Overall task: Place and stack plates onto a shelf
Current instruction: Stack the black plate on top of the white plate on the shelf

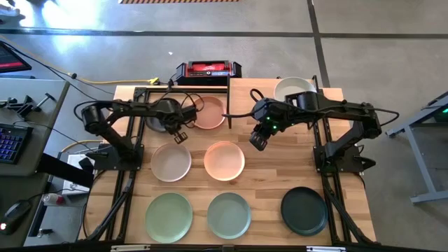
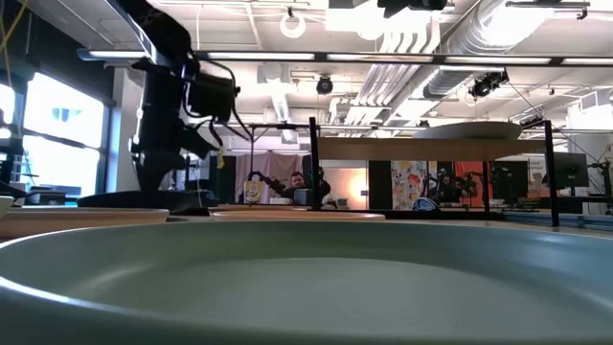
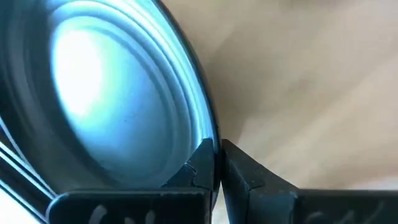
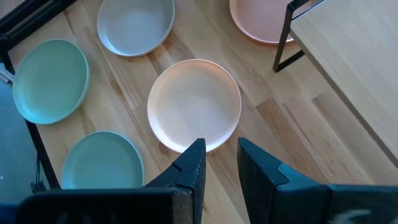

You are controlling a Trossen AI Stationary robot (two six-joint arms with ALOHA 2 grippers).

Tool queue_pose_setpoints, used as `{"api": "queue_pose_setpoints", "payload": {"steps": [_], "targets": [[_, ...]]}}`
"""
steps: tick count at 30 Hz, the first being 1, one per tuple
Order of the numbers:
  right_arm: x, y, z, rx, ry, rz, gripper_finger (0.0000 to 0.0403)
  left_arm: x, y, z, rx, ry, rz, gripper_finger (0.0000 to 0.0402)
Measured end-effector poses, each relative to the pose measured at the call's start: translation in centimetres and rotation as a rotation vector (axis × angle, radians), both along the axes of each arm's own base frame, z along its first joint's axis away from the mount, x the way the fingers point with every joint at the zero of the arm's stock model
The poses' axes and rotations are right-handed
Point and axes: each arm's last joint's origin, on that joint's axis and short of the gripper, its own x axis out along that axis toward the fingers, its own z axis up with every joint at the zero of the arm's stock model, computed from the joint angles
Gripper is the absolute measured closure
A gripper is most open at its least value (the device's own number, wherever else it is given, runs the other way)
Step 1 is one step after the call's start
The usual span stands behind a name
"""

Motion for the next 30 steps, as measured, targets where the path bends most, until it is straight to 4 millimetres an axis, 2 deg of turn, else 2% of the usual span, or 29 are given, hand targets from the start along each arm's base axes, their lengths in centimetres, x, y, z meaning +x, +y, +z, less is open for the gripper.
{"api": "queue_pose_setpoints", "payload": {"steps": [6,14,19,25,30], "targets": [[0.0,0.0,0.0,0.005,-0.001,-0.008,0.0332,-0.6,-2.1,2.7,0.030,-0.050,-0.119,0.0398],[0.0,0.0,0.0,0.019,-0.003,-0.029,0.0332,-2.5,-5.5,6.1,0.073,-0.083,-0.298,0.0398],[0.0,0.0,0.0,0.019,-0.003,-0.029,0.0331,-3.6,-7.6,7.3,0.087,-0.066,-0.495,0.0398],[0.5,0.0,-0.4,0.019,0.009,-0.031,0.0331,-4.4,-10.3,7.9,0.088,0.019,-0.795,0.0398],[1.5,0.0,-1.3,0.021,0.031,-0.027,0.0331,-4.2,-12.3,9.0,0.179,0.074,-1.006,0.0398]]}}
